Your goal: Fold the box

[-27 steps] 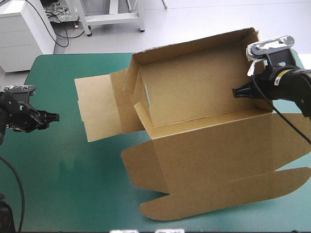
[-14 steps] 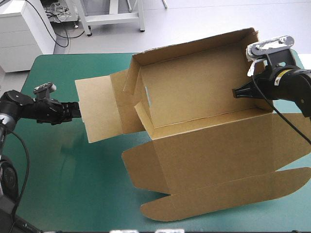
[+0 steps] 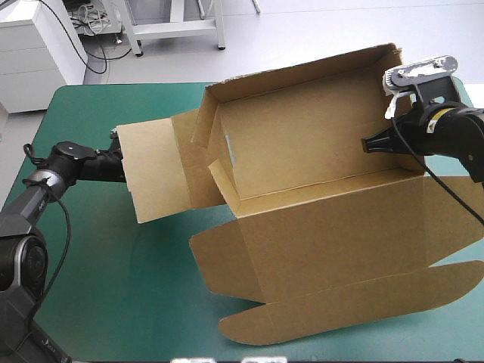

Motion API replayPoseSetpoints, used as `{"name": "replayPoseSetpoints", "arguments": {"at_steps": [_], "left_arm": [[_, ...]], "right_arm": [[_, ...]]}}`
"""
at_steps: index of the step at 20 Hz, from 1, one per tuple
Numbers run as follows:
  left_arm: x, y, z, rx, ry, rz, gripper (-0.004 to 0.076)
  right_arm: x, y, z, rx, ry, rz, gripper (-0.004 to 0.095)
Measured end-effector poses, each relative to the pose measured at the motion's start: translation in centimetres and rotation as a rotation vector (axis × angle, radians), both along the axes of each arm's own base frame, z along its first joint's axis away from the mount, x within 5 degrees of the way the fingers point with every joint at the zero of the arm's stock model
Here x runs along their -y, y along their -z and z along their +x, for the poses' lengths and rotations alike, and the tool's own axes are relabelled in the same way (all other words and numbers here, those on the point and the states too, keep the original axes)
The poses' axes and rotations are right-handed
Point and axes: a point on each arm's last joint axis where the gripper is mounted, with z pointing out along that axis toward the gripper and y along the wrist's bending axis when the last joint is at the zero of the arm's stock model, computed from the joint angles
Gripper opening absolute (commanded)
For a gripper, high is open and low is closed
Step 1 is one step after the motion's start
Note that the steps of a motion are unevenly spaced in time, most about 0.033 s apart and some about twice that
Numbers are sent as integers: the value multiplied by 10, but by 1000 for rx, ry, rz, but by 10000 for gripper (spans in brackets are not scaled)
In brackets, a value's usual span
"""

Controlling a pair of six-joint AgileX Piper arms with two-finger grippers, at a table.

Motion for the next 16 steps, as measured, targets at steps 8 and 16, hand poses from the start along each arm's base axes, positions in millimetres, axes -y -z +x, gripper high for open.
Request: {"name": "replayPoseSetpoints", "arguments": {"at_steps": [8, 16], "left_arm": [[41, -20, -8, 65, 176, -258, 355], [44, -69, -35, 203, 268, -287, 356]], "right_arm": [[-1, 1, 3, 1, 0, -2, -22], [-11, 28, 41, -85, 3, -44, -22]]}}
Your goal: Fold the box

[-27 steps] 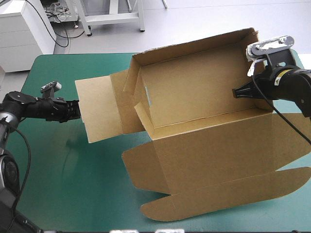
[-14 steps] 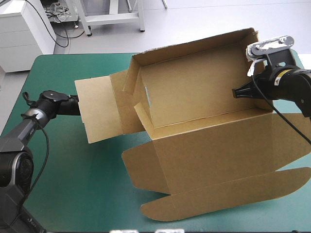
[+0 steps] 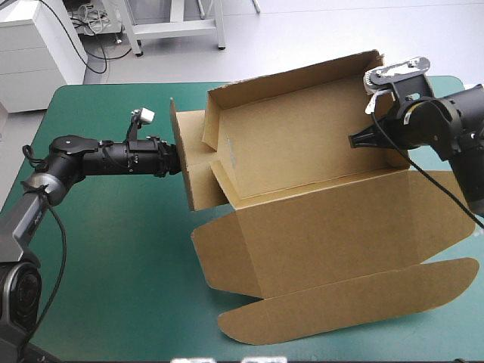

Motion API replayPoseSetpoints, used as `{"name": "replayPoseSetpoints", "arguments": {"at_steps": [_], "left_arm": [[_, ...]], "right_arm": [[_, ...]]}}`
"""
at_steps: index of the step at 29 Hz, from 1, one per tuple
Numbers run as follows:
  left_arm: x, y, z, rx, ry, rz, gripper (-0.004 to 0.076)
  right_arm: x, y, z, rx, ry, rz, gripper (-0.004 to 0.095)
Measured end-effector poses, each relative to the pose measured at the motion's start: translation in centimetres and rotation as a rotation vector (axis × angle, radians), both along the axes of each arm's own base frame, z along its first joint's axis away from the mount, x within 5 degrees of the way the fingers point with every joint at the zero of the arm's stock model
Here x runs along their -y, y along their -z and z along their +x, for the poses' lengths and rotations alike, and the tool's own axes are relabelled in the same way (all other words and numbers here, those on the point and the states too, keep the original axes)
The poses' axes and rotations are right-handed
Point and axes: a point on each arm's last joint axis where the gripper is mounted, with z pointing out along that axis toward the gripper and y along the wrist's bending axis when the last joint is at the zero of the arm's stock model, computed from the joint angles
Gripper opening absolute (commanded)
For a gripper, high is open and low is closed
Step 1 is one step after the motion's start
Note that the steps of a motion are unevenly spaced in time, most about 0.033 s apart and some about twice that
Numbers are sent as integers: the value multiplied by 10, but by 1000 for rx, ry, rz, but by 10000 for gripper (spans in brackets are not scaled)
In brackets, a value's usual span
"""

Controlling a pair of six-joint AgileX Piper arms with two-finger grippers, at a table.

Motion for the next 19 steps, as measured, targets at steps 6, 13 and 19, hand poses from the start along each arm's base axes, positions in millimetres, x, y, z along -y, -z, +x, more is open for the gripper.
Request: {"name": "replayPoseSetpoints", "arguments": {"at_steps": [6, 13, 19], "left_arm": [[2, -24, -9, 70, -14, -72, 356], [2, -37, -12, 92, -37, -143, 356], [3, -47, -13, 91, -65, -227, 364]], "right_arm": [[-4, 12, 15, -31, -2, -12, -22], [-7, 14, 21, -10, -8, -8, -22], [-7, 12, 23, 17, -12, -6, -22]]}}
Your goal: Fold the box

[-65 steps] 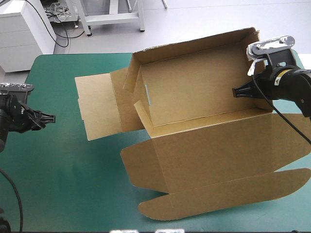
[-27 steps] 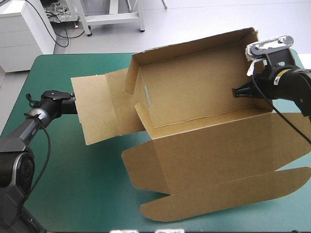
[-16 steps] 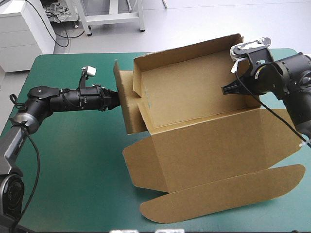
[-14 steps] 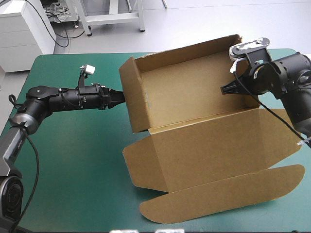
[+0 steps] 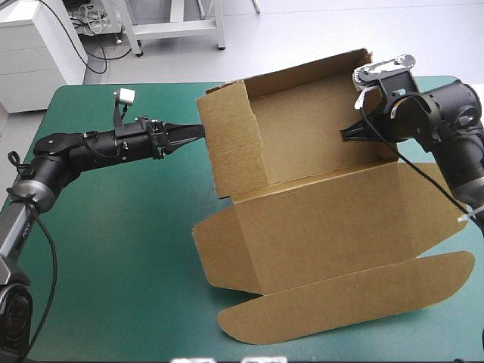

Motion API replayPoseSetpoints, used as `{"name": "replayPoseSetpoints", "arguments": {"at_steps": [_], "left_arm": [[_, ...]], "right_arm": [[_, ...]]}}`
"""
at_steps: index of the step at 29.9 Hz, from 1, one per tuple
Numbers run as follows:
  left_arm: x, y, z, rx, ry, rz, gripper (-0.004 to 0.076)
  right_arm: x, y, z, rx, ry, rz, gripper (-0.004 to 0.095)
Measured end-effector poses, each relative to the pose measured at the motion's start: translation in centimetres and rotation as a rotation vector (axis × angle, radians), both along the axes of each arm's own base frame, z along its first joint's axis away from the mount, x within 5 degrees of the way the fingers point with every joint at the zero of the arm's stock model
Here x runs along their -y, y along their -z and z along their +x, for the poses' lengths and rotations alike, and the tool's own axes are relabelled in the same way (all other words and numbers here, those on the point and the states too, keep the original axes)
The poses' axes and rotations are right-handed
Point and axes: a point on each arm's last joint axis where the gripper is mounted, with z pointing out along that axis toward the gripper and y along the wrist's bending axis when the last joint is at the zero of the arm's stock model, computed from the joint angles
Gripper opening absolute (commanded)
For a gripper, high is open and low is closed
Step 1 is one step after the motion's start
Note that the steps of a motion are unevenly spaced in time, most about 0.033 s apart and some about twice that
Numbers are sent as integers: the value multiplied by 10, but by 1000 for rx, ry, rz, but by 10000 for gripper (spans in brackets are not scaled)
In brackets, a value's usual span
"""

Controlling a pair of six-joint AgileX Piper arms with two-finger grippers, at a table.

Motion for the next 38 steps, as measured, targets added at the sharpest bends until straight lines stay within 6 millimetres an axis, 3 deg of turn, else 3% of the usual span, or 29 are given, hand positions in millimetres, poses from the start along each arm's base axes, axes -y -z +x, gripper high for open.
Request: {"name": "replayPoseSetpoints", "arguments": {"at_steps": [14, 23, 27, 38], "left_arm": [[6, -4, -7, -32, 15, 23, 375], [26, 8, -3, -158, -106, 303, 368], [33, 4, 0, -170, -182, 427, 363], [39, -15, 0, -182, -390, 857, 162]], "right_arm": [[-9, 12, 14, -26, -22, 39, -17], [-35, 26, 23, -55, -69, 33, -14], [-53, 33, 25, -42, -71, -3, -14], [-91, 68, 39, -164, -66, 110, -14]]}}
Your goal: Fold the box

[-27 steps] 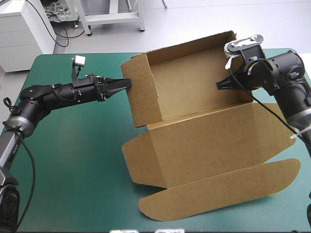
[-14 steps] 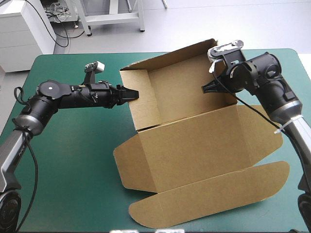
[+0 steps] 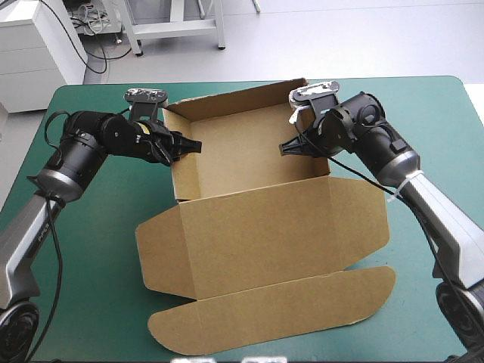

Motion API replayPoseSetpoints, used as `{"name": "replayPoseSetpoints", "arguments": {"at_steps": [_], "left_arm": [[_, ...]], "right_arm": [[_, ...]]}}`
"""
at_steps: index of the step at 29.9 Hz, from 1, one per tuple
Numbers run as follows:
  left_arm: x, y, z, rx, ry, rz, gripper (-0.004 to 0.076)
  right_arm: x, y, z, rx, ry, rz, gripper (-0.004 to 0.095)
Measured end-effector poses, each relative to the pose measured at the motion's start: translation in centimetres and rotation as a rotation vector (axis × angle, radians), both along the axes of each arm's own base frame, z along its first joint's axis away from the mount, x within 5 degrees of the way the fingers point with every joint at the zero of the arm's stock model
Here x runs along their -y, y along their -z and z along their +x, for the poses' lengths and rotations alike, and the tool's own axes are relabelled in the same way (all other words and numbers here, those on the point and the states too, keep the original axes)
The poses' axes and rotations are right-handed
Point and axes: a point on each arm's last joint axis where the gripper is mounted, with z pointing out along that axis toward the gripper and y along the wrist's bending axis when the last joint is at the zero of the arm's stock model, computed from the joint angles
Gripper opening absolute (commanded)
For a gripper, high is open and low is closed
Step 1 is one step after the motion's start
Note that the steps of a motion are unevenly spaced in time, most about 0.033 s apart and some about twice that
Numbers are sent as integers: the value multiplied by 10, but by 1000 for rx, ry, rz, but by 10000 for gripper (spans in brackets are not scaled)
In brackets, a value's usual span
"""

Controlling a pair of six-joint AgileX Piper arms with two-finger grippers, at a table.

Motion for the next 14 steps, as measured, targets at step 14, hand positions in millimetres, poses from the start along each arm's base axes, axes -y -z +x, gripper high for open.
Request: {"name": "replayPoseSetpoints", "arguments": {"at_steps": [14], "left_arm": [[11, 52, 45, -201, -46, 132, -8]], "right_arm": [[-14, 43, 25, -170, 49, -41, -16]]}}
